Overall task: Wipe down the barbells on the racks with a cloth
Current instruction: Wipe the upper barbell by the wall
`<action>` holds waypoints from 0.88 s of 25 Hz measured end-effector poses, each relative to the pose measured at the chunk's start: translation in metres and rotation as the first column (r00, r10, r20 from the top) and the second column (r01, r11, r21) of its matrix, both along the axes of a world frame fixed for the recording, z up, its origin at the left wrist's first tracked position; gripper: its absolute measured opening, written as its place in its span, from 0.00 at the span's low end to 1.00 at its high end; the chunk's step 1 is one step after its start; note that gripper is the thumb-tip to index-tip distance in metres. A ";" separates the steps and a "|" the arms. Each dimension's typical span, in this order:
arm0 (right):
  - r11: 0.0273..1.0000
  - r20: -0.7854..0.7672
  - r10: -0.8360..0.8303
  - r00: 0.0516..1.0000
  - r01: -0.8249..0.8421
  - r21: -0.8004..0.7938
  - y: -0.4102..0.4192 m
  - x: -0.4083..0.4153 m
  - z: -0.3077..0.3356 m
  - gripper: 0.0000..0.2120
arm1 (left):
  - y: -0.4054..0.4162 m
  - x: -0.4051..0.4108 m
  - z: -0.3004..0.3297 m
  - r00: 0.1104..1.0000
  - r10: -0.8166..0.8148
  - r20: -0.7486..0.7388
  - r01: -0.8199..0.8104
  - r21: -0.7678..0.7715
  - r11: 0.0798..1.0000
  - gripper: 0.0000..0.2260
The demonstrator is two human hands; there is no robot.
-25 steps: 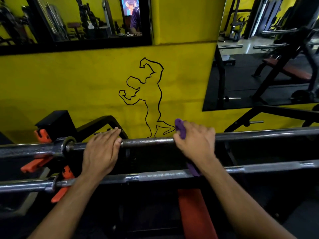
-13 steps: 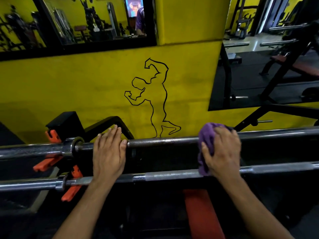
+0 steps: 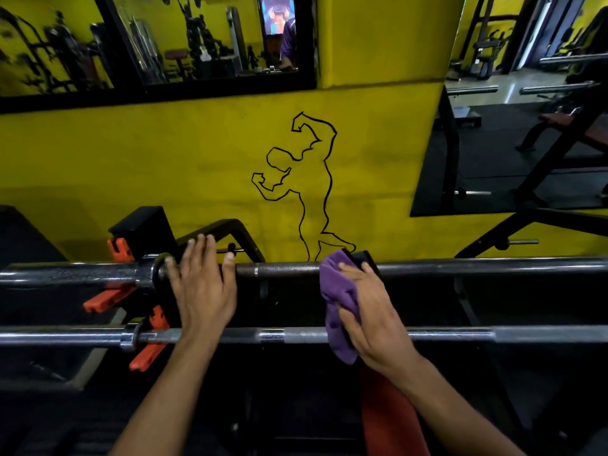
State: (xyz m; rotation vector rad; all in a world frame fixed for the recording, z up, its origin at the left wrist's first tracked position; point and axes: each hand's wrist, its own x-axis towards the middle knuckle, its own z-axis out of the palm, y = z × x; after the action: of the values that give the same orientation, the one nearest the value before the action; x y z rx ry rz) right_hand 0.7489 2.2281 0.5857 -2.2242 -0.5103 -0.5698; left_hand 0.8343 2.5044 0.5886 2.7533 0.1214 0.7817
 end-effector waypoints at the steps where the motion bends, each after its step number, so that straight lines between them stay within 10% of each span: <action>1: 0.991 -0.129 0.003 0.992 0.014 0.133 -0.007 -0.013 0.002 0.14 | 0.006 0.002 0.002 0.999 0.050 -0.005 -0.050 -0.011 0.999 0.33; 7: 0.705 -0.621 -0.120 0.774 0.507 0.496 -0.063 -0.040 0.037 0.07 | 0.006 0.006 0.001 0.994 0.112 -0.019 -0.111 0.028 0.993 0.32; 12: 0.789 -0.412 -0.146 0.900 0.356 0.500 -0.083 0.005 0.129 0.08 | 0.002 0.004 0.001 0.993 0.113 -0.024 -0.113 -0.018 0.993 0.32; 16: 0.977 -0.325 -0.088 0.942 0.146 0.159 -0.069 0.095 0.156 0.12 | 0.004 0.005 0.000 0.992 0.121 -0.041 -0.120 0.012 0.993 0.33; 19: 0.933 -0.689 0.093 0.719 -0.305 -0.192 -0.035 0.139 0.112 0.23 | 0.006 0.005 0.001 0.991 0.123 -0.049 -0.121 0.033 0.992 0.34; 22: 0.910 -0.914 0.170 0.368 -0.415 0.002 -0.017 0.157 0.086 0.33 | 0.008 0.005 0.001 0.992 0.120 -0.040 -0.119 0.036 0.992 0.33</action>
State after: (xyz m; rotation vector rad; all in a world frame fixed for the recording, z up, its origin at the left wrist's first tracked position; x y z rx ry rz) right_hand 0.9060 2.2113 0.6714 -2.1707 -0.3624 0.9630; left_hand 0.8395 2.5120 0.5898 2.8166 0.2863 0.7626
